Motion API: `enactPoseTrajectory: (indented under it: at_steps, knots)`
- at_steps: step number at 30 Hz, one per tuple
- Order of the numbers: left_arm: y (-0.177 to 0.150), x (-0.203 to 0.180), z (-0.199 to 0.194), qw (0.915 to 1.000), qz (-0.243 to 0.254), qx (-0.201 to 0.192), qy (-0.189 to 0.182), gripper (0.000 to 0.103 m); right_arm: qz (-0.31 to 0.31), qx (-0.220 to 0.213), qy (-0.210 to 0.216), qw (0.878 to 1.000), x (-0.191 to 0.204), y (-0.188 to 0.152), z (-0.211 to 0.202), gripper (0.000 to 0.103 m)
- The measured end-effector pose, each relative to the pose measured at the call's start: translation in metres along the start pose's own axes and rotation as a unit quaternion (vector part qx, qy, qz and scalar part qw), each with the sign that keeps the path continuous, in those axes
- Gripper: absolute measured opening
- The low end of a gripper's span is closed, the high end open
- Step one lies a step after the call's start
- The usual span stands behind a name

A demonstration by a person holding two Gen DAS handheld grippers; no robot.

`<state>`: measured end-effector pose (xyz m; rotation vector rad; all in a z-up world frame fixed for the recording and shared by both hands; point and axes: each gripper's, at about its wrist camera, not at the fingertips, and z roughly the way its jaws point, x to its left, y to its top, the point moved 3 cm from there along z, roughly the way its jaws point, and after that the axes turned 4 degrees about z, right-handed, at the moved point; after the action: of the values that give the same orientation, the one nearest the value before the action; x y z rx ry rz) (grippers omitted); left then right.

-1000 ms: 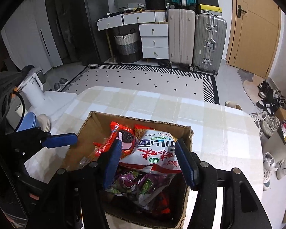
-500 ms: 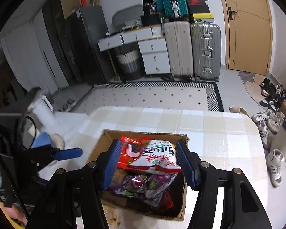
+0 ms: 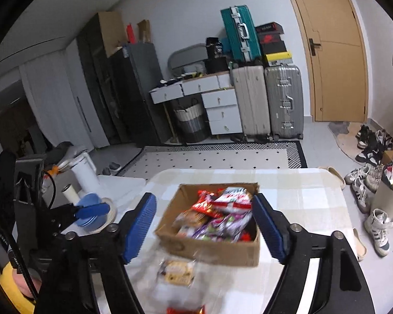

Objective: Organize snacks
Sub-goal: 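Withdraw both grippers from the box back over the table, then grasp the red Oreo biscuit pack with the right gripper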

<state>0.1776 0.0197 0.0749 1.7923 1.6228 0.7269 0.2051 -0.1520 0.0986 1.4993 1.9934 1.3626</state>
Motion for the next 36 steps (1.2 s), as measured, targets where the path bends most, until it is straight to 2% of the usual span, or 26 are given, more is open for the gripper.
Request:
enactPoseTrajectory:
  at_steps: [4, 8, 10, 12, 13, 14, 18, 20, 23, 27, 32, 36]
  knots:
    - [-0.020, -0.013, -0.038, 0.9992, 0.012, -0.032, 0.019, 0.086, -0.007, -0.012, 0.018, 1.000, 0.020, -0.028, -0.042, 0.086]
    - [-0.049, -0.015, -0.065, 0.9991, -0.011, -0.041, 0.010, 0.086, -0.024, -0.027, 0.018, 0.999, 0.038, -0.067, -0.075, 0.087]
    - [-0.067, -0.015, -0.078, 0.9979, -0.017, -0.061, 0.012, 0.087, -0.036, -0.038, 0.021, 0.998, 0.044, -0.082, -0.086, 0.088]
    - [-0.088, -0.014, -0.089, 0.9953, -0.024, -0.089, 0.031, 0.095, -0.043, -0.042, 0.025, 0.998, 0.049, -0.095, -0.094, 0.091]
    - [-0.096, -0.012, -0.091, 0.9948, -0.026, -0.091, 0.037, 0.103, -0.043, -0.041, 0.026, 0.998, 0.050, -0.100, -0.095, 0.092]
    - [-0.106, -0.011, -0.094, 0.9945, -0.030, -0.092, 0.038, 0.103, -0.040, -0.039, 0.028, 0.998, 0.049, -0.108, -0.096, 0.092]
    - [-0.134, -0.005, -0.091, 0.9966, -0.040, -0.063, 0.035, 0.103, -0.026, -0.022, 0.027, 0.999, 0.045, -0.132, -0.095, 0.094]
    - [-0.146, -0.001, -0.085, 0.9967, -0.049, -0.052, 0.040, 0.103, -0.015, -0.016, 0.032, 0.999, 0.041, -0.142, -0.090, 0.097]
    - [-0.163, 0.008, -0.071, 0.9969, -0.067, -0.036, 0.021, 0.102, 0.000, -0.003, 0.050, 0.999, 0.036, -0.159, -0.079, 0.102]
    - [-0.181, 0.016, -0.040, 0.9964, -0.085, 0.003, 0.003, 0.102, -0.005, 0.037, 0.042, 0.998, 0.033, -0.182, -0.058, 0.102]
    - [-0.183, 0.022, -0.014, 0.9945, -0.102, 0.024, -0.005, 0.102, -0.014, 0.080, 0.026, 0.996, 0.027, -0.199, -0.026, 0.102]
    - [-0.187, 0.029, 0.010, 0.9929, -0.109, 0.046, -0.001, 0.102, -0.048, 0.136, 0.006, 0.990, 0.019, -0.212, 0.016, 0.102]
